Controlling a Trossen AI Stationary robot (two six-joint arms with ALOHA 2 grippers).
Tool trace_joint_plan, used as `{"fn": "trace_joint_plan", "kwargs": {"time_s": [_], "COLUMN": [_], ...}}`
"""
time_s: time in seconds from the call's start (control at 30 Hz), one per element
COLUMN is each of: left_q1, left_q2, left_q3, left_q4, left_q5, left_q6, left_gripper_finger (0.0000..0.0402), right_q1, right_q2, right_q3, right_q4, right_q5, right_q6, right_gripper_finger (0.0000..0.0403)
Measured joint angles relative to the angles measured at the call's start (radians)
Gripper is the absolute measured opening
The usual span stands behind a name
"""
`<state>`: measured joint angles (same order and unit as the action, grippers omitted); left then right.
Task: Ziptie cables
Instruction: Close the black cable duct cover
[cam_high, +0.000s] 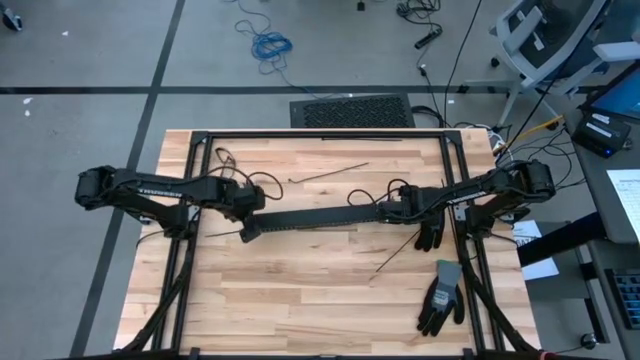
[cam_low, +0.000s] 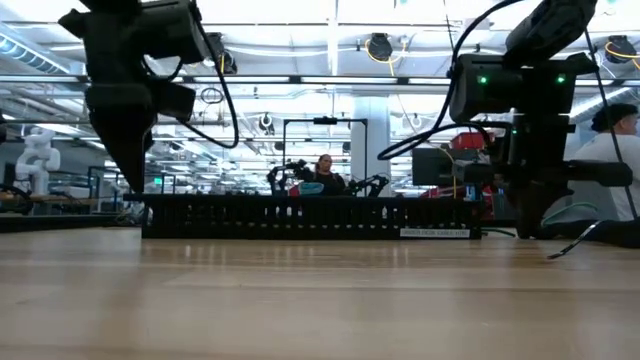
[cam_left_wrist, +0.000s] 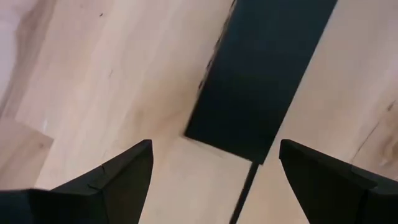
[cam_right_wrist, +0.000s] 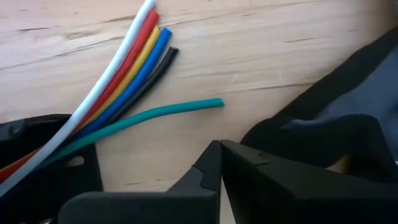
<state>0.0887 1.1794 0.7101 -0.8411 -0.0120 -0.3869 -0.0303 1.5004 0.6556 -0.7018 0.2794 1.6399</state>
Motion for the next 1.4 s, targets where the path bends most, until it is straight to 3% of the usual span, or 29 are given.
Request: {"fn": "trace_joint_plan", "kwargs": {"time_s": [0.33, 0.73, 0.93, 1.2, 1.4], "left_q1": [0.001, 0.002, 0.002, 0.001, 0.003], "left_q2": [0.038, -0.007, -0.056, -0.085, -0.048], "left_q3": [-0.005, 0.089, 0.145, 0.147, 0.137], "left_q4": [-0.026, -0.05, -0.188, -0.364, -0.583], "left_q5": [-0.004, -0.018, -0.043, -0.081, -0.137], "left_q6": [-0.002, 0.029, 0.028, 0.023, -0.079], "left_gripper_finger": [0.0341, 0.0341, 0.0341, 0.0341, 0.0341], "right_q1": [0.013, 0.057, 0.069, 0.067, 0.072], "right_q2": [0.026, 0.026, 0.034, 0.085, 0.086], "right_q3": [-0.002, 0.026, 0.069, 0.071, 0.071], "right_q4": [0.01, 0.081, 0.234, 0.286, 0.284], "right_q5": [-0.007, -0.001, -0.084, -0.035, -0.024], "right_q6": [-0.001, 0.074, 0.043, 0.042, 0.042], "right_gripper_finger": [0.0, 0.0, 0.0, 0.0, 0.0]}}
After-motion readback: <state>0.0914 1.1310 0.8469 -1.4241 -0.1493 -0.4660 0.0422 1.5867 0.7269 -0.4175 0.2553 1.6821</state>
